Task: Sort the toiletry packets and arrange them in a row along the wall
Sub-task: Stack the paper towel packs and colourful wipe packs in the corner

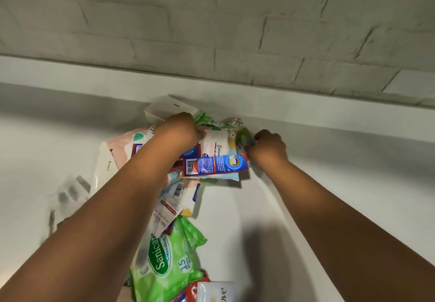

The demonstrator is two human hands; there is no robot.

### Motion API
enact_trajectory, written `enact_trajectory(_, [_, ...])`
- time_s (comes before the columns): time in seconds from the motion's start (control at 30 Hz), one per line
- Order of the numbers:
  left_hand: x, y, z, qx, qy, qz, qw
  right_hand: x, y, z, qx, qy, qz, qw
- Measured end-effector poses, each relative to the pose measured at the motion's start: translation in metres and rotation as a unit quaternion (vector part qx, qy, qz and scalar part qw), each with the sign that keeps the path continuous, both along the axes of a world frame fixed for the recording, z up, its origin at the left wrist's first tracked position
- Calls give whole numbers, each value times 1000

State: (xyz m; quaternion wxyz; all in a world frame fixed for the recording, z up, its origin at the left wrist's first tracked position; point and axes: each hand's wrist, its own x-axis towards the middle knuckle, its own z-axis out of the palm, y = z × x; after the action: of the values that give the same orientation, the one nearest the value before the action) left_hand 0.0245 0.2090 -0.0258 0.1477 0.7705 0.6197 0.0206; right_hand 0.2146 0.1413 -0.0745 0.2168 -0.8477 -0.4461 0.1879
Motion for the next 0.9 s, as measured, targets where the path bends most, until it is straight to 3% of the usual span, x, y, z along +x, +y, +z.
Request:
enact_trajectory(0.23, [2, -4, 3, 0, -6, 9, 1000, 7, -7, -5, 21, 21, 16, 999])
enact_trajectory(0.37, [15, -22, 16, 111, 13, 6, 994, 14, -15, -7, 24, 18, 8, 1000])
enact_trajectory(0.5, [52, -52, 23, 196, -41, -75, 977, 15, -22, -6, 35, 35, 6, 999])
enact_trajectory(0.63, [96, -86, 11, 142, -77, -157, 974, 20, -31, -5, 34, 46, -6, 998])
enact_trajectory(0.8, [120, -113, -10, 69, 36, -199, 977, 35, -42, -4, 22, 54, -19, 998])
enact_trajectory(0.9, [119, -118, -26, 68, 34, -177, 981, 44, -49, -6, 29, 52, -29, 998])
